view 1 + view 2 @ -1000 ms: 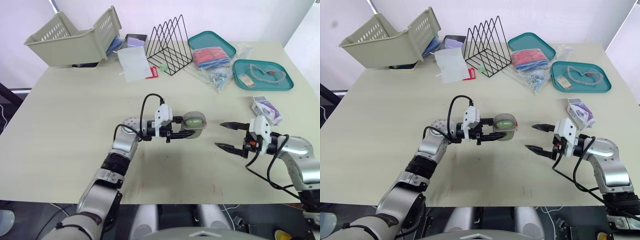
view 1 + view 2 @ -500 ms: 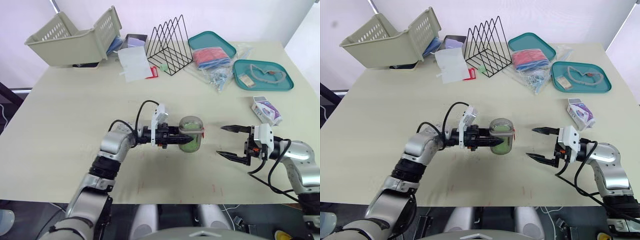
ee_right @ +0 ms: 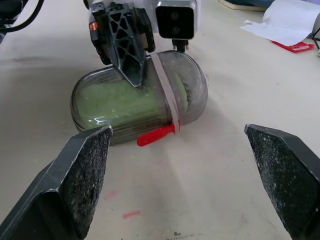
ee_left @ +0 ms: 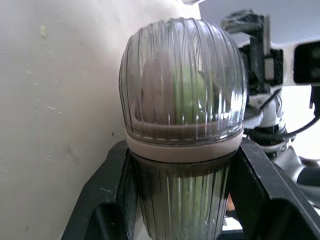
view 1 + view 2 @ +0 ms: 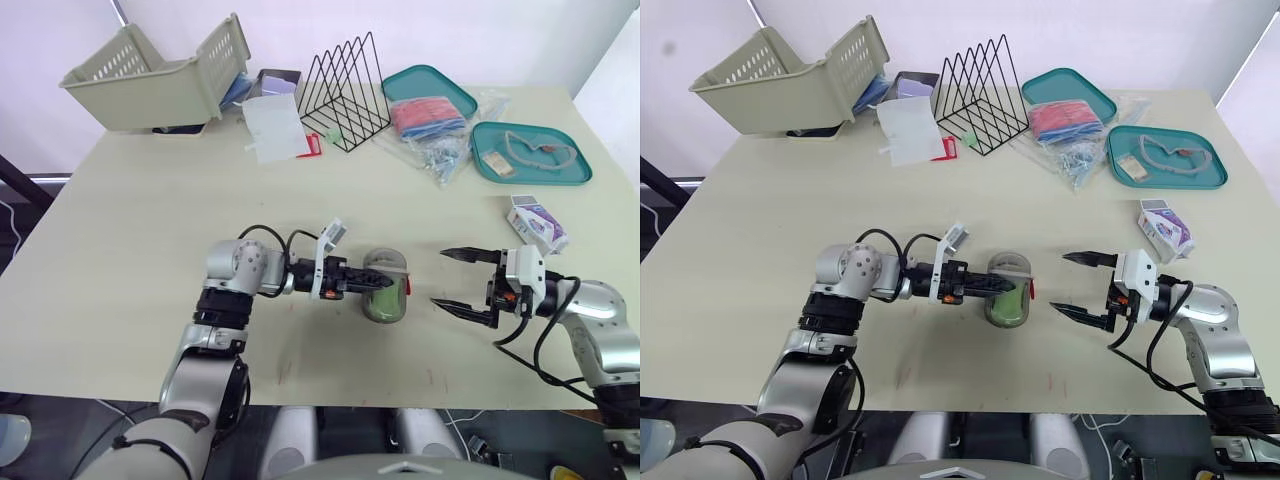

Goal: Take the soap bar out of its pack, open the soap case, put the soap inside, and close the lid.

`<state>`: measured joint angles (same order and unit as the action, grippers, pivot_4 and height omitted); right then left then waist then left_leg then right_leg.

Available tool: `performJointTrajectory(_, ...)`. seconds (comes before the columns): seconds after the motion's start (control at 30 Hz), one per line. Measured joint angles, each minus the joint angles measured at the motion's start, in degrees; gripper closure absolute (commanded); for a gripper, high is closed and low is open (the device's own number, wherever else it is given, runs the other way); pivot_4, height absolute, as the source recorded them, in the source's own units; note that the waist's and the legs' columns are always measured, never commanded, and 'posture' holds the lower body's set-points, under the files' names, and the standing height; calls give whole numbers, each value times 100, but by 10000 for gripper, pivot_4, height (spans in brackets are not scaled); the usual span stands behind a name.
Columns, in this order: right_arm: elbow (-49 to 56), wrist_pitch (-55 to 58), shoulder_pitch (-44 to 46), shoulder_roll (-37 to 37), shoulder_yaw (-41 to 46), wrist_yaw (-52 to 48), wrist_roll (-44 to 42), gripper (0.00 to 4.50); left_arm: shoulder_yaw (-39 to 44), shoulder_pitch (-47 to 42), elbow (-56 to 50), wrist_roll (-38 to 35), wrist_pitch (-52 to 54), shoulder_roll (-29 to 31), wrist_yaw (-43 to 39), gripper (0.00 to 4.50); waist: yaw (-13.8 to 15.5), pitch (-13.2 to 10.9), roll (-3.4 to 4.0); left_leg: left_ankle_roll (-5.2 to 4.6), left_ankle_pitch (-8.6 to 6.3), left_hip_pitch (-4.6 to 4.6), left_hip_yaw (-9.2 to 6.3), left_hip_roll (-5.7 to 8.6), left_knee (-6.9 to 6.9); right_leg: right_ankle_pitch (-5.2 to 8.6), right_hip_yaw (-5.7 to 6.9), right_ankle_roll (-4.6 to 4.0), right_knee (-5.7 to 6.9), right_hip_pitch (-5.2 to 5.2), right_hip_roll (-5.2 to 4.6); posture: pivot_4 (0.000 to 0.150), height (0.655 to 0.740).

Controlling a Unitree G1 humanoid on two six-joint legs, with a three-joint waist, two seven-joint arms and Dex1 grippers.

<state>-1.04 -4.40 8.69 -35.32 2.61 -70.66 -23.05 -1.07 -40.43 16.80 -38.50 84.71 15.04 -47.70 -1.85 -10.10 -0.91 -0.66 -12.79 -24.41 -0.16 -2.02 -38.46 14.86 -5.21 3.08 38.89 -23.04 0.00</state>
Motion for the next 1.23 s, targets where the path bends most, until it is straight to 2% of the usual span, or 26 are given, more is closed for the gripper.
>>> performJointTrajectory(0.03,-1,0,2,5,-3,0,2,453,-26,-7,25,0,-1,2,0,25452,-1,0,0,0,0,6,0,0,1,0,0,0,-1,7,0,1500,7400)
performJointTrajectory(0.07,-11,0,4,6,-10,0,8,0,-77,-11,31,-4,-30,19,-7,14863,-2,0,0,1,-1,18,0,0,4,1,0,-1,-2,17,0,1500,7400)
performJointTrajectory(0.17,-57,-1,41,9,-48,-1,36,0,-367,-59,-84,29,-225,142,-89,3508,-9,1,0,2,-2,64,2,0,13,8,-2,6,-7,60,-1,1500,7400)
performJointTrajectory(0.2,-75,-2,61,9,-52,-1,36,0,-440,-71,-139,29,-302,180,-134,1630,-12,3,1,2,-1,71,2,0,13,13,-1,14,-7,66,-1,1500,7400)
performJointTrajectory(0.33,-145,-3,91,10,-60,5,38,0,-734,-9,-278,31,-767,418,-366,1630,-41,4,2,2,-1,74,1,-3,13,14,-1,15,-4,66,0,1500,7400)
performJointTrajectory(0.43,-199,-3,116,27,-71,44,70,0,-1083,109,-521,184,-1507,841,-702,1630,-80,4,2,3,-1,72,7,-8,20,5,-8,-1,-3,57,5,1500,7400)
performJointTrajectory(0.57,-254,-3,130,48,-67,182,121,0,-1317,395,-784,724,-2937,1513,-1151,1630,-92,4,2,2,-1,69,14,-11,30,6,-17,-11,-2,41,9,1500,7400)
performJointTrajectory(0.7,-362,0,73,53,12,487,174,0,-1150,939,-906,1418,-4690,2128,-1350,1630,-51,2,3,2,-1,61,26,-10,37,7,-23,-17,-7,31,-1,1500,7400)
performJointTrajectory(0.8,-465,1,19,53,59,661,243,0,-952,1243,-931,1625,-5421,2096,-1290,1630,8,0,0,2,-2,49,30,-9,35,7,-23,-14,-14,29,-12,1500,7400)
performJointTrajectory(0.87,-505,52,-48,74,128,910,251,0,-715,1524,-1054,1845,-6382,1859,-1004,1630,58,-2,-3,1,-2,46,36,-10,34,7,-25,-12,-19,29,-20,1500,7400)
performJointTrajectory(0.97,-523,123,-213,73,288,1035,222,0,-535,1806,-1136,2116,-7176,1700,-660,1630,98,-1,-3,1,-2,48,41,-9,34,7,-27,-12,-19,28,-15,1500,7400)
performJointTrajectory(1.23,-594,125,-457,95,467,1227,220,0,-455,2304,-1225,2405,-7681,1444,-141,1630,87,-1,-3,0,-2,56,46,-11,33,7,-28,-10,-9,27,-8,1500,7400)
